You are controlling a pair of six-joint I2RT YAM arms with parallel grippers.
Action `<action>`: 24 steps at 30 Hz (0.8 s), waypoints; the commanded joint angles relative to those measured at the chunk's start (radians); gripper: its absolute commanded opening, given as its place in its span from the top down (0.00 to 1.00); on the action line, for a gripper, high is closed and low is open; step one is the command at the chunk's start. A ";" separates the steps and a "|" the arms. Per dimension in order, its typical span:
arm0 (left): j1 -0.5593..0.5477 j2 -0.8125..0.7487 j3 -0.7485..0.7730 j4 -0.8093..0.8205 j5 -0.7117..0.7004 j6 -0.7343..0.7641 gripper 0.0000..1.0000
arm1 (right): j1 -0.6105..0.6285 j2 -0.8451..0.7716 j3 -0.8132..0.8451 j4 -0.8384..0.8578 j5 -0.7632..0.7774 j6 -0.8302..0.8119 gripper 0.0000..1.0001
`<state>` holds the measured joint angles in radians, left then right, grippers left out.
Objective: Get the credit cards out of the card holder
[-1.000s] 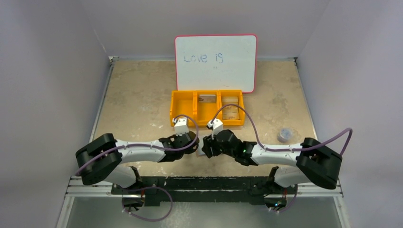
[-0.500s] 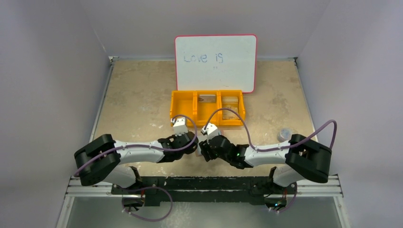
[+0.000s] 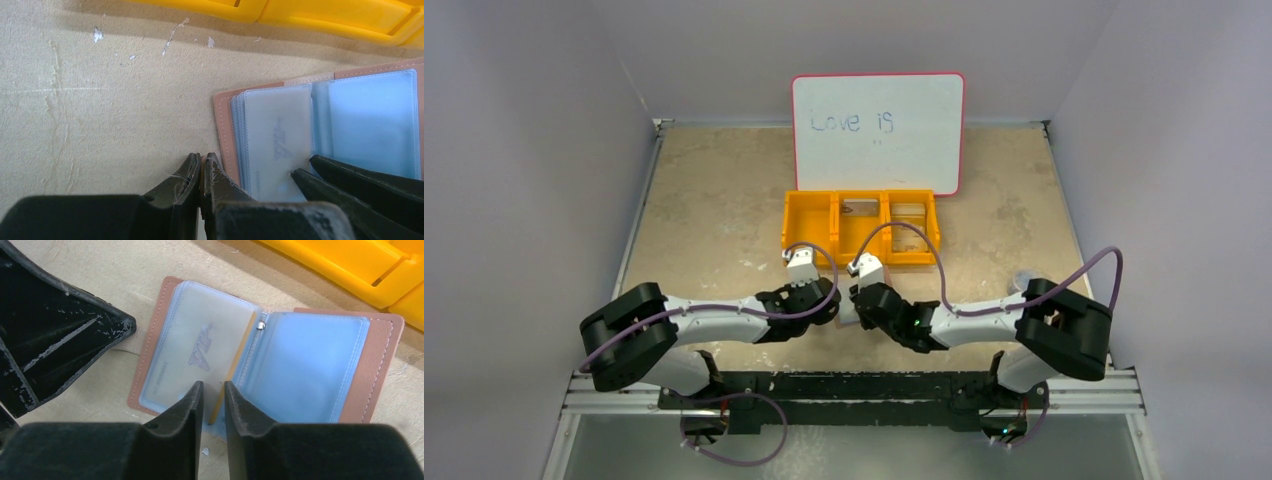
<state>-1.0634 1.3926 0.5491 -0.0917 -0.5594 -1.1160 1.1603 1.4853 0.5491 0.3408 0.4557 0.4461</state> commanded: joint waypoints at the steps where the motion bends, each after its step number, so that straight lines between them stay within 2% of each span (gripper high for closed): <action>1: -0.002 -0.026 0.002 0.012 -0.034 -0.009 1.00 | 0.004 -0.001 0.034 -0.075 0.034 0.049 0.79; 3: -0.003 -0.026 0.004 0.006 -0.037 -0.009 1.00 | 0.004 -0.008 0.050 -0.101 0.042 0.066 0.77; 6: -0.003 -0.028 0.006 0.001 -0.039 -0.009 1.00 | 0.004 -0.065 0.047 -0.096 0.048 0.074 0.65; 12: -0.003 -0.031 0.006 0.000 -0.042 -0.011 1.00 | 0.004 -0.199 -0.058 0.095 -0.069 -0.030 0.48; 24: -0.003 -0.053 0.002 -0.003 -0.050 -0.010 1.00 | 0.004 -0.057 -0.057 0.205 -0.139 -0.150 0.44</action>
<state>-1.0634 1.3739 0.5491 -0.0982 -0.5739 -1.1160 1.1603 1.4075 0.4919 0.4603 0.3363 0.3561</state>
